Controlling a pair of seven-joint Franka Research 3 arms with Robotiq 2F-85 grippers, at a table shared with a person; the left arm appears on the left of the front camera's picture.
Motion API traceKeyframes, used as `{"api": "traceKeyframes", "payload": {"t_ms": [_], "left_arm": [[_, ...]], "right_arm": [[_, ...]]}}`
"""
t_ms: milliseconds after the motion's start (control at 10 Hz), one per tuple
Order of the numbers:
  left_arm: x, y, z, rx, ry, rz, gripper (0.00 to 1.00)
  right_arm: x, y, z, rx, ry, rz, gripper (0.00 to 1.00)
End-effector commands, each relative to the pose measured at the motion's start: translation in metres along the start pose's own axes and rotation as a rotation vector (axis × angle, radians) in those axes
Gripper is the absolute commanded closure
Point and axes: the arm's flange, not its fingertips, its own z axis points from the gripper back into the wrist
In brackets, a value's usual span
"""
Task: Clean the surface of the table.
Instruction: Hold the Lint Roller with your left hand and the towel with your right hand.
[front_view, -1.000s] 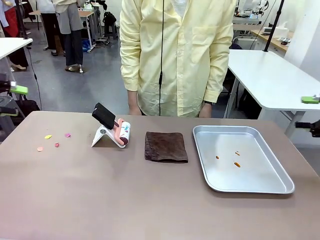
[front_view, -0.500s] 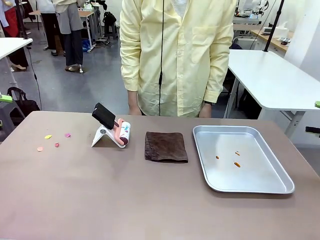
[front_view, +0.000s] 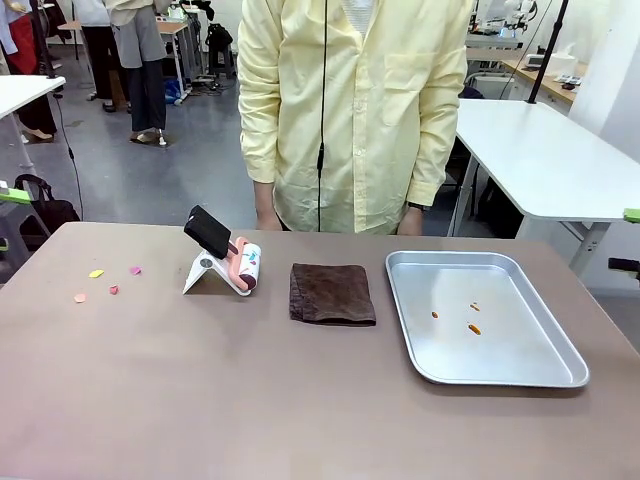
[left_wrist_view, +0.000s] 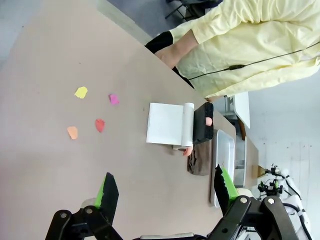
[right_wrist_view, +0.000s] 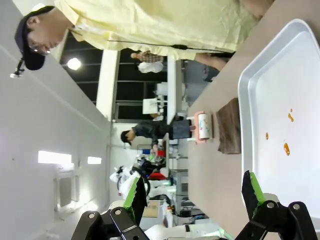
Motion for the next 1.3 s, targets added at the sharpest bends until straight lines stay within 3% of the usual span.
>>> {"api": "traceKeyframes", "payload": {"t_ms": [0,300,400,600,700,800,1000,1200], "left_arm": [[0.005,-0.035,-0.021,0.014,0.024,-0.073,0.0],[0.005,-0.103,-0.068,0.054,0.119,-0.244,0.0],[-0.002,-0.121,-0.094,0.152,0.159,-0.314,0.0],[-0.013,-0.144,-0.14,0.163,0.264,-0.393,0.0],[-0.014,-0.149,-0.153,0.163,0.329,-0.425,0.0],[-0.014,-0.151,-0.166,0.16,0.345,-0.429,0.0],[-0.011,-0.147,-0.191,0.182,0.393,-0.397,0.0],[-0.01,-0.141,-0.207,0.198,0.461,-0.39,0.0]], "right_arm": [[-0.013,0.035,-0.034,-0.199,0.003,0.118,0.0],[-0.042,0.093,-0.128,-0.407,0.074,0.34,0.0],[-0.048,0.103,-0.167,-0.427,0.059,0.37,0.0],[-0.068,0.112,-0.255,-0.478,0.163,0.453,0.0],[-0.086,0.112,-0.292,-0.47,0.263,0.475,0.0],[-0.107,0.103,-0.329,-0.497,0.3,0.489,0.0],[-0.133,0.083,-0.379,-0.606,0.26,0.48,0.0],[-0.149,0.071,-0.402,-0.654,0.251,0.468,0.0]]}}
